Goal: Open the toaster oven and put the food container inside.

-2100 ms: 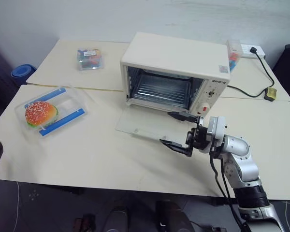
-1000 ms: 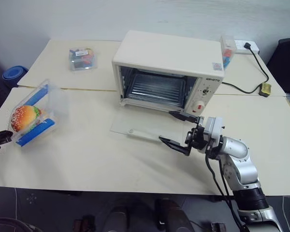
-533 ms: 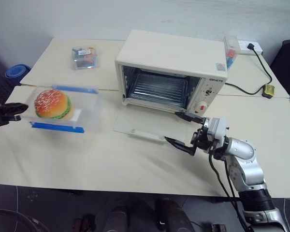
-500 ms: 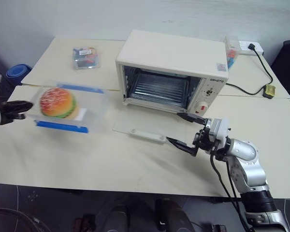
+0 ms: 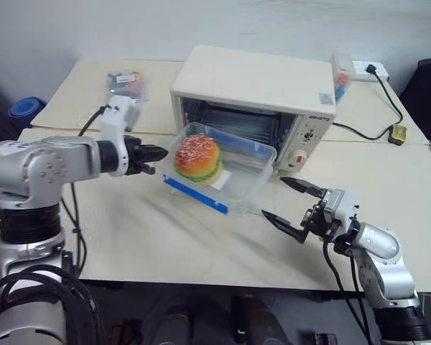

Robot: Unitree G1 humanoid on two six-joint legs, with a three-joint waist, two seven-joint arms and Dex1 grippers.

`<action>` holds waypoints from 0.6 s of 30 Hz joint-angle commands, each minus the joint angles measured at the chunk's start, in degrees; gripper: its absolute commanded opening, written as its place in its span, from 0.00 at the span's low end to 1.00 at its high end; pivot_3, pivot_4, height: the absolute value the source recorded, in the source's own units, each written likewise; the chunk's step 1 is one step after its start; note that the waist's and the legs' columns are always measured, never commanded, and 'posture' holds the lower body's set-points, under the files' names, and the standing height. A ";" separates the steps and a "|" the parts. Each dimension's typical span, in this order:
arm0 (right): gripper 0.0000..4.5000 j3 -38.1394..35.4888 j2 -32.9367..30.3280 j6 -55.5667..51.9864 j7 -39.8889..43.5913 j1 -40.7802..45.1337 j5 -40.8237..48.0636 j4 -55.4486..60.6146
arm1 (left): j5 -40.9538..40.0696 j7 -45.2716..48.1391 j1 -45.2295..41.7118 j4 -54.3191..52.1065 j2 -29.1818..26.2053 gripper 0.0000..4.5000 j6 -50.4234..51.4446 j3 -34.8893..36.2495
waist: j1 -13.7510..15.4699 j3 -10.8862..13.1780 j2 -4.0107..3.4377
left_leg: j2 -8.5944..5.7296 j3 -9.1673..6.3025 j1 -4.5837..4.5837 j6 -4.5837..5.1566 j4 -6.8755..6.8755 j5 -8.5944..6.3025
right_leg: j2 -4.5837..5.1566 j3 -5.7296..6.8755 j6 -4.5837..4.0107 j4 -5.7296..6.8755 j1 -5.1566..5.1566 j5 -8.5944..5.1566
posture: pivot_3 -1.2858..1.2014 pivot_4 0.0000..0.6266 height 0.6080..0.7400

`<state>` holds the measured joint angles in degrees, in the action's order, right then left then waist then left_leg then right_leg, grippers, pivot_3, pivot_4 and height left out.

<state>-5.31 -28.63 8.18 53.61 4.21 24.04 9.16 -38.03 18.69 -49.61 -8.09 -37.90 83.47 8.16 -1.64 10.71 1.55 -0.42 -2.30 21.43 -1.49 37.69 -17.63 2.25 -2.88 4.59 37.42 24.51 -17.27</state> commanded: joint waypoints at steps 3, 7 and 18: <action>1.00 -2.47 -0.54 0.13 -2.64 -3.22 0.43 4.30 | 4.79 -3.73 -1.83 0.55 2.73 0.00 -2.55 -0.39 | -0.23 0.01 -0.01 | 0.10 0.21 -0.17 -0.03 -0.07 0.02 | -0.14 -0.23 0.00 0.04 0.02 0.00 | 0.52 0.24 1.00; 1.00 -2.94 -0.31 0.07 -4.03 -4.37 0.26 5.08 | 5.60 -3.98 -2.08 0.39 4.10 0.21 -1.97 0.08 | 0.00 0.01 -0.01 | 0.11 0.30 -0.21 -0.04 -0.02 0.02 | -0.17 -0.32 0.00 0.09 0.02 0.00 | 0.52 0.24 1.00; 0.91 1.42 -7.18 -19.27 -2.12 -4.54 10.32 18.48 | -0.72 18.55 4.17 -0.41 -9.07 0.60 -11.66 4.68 | -0.57 0.01 -0.03 | 0.23 0.36 -0.28 -0.24 -0.06 0.06 | -0.33 -0.40 -0.01 0.10 0.04 -0.01 | 0.52 0.24 1.00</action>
<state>-5.19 -33.88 -5.69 50.46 -0.20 30.14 22.44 -37.59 30.29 -47.04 -7.40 -42.96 75.29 11.29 -2.20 10.72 1.51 -0.15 -1.93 21.12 -1.75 37.61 -17.58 1.88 -3.31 4.57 37.52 24.56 -17.28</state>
